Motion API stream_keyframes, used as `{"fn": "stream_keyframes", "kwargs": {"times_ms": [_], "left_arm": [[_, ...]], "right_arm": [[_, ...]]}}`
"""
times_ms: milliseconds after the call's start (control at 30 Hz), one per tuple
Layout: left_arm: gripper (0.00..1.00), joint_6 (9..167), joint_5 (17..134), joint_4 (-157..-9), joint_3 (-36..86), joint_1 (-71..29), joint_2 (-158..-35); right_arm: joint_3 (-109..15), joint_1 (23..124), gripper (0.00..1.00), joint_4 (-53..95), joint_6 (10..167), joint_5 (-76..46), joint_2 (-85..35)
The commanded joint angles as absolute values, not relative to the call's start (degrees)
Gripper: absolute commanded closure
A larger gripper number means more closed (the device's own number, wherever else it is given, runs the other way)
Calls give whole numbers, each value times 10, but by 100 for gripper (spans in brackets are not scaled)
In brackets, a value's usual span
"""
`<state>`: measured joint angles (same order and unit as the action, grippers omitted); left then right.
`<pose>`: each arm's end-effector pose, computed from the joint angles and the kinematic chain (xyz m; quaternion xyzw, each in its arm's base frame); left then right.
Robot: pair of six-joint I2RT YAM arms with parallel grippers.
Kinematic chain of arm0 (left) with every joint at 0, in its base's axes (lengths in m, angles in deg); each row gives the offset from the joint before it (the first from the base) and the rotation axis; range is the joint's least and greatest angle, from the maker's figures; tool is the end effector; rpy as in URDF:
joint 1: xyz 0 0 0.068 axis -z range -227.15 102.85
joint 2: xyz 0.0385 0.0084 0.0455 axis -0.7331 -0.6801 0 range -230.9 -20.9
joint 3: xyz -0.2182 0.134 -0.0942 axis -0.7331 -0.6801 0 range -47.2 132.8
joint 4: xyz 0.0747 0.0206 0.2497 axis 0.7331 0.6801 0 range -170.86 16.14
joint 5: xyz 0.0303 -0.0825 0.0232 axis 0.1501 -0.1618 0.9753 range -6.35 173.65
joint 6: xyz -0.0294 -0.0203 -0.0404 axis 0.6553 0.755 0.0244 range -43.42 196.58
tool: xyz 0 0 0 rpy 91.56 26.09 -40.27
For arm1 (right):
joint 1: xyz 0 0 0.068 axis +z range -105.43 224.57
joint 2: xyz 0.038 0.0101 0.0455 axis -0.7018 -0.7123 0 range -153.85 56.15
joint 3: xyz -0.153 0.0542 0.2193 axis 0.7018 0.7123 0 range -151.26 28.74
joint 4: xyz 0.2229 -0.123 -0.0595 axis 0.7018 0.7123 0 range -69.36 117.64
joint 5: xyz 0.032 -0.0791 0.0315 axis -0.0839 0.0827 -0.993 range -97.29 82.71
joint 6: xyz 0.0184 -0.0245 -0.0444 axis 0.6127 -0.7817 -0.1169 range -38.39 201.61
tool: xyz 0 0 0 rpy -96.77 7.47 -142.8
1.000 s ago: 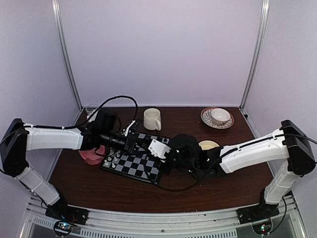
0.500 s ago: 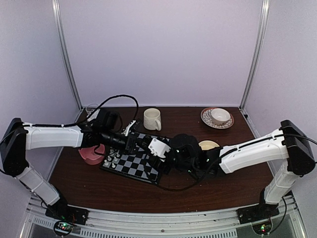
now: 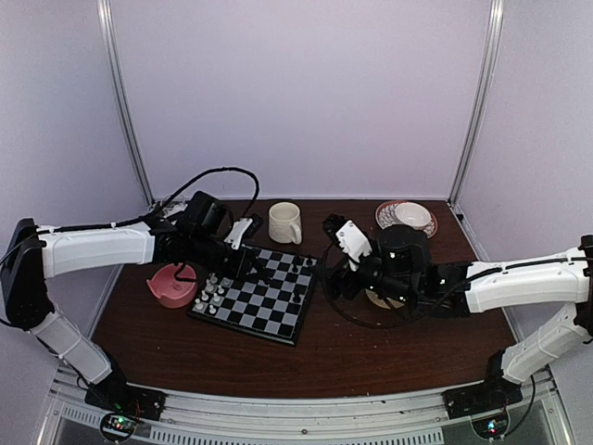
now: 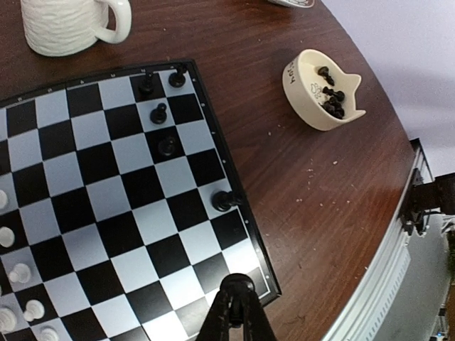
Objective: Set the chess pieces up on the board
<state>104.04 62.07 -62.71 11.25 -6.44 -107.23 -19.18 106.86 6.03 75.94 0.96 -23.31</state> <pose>0.2356 -0.2200 0.2384 0.1747 0.8967 -0.3499 0.2073 0.1517 0.2778 0.2642 -0.4124 0.6885 0.2307 0.5502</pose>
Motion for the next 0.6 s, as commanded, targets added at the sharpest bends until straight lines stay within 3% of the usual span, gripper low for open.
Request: {"fn": "stream_keyframes", "kwargs": {"times_ms": [0, 567], "left_arm": [[100, 980, 721, -582, 173, -33, -1105], [100, 876, 812, -492, 461, -5, -1343]], "right_arm": [[-143, 1023, 18, 43, 847, 51, -200], [-55, 960, 18, 5, 950, 188, -150]]}}
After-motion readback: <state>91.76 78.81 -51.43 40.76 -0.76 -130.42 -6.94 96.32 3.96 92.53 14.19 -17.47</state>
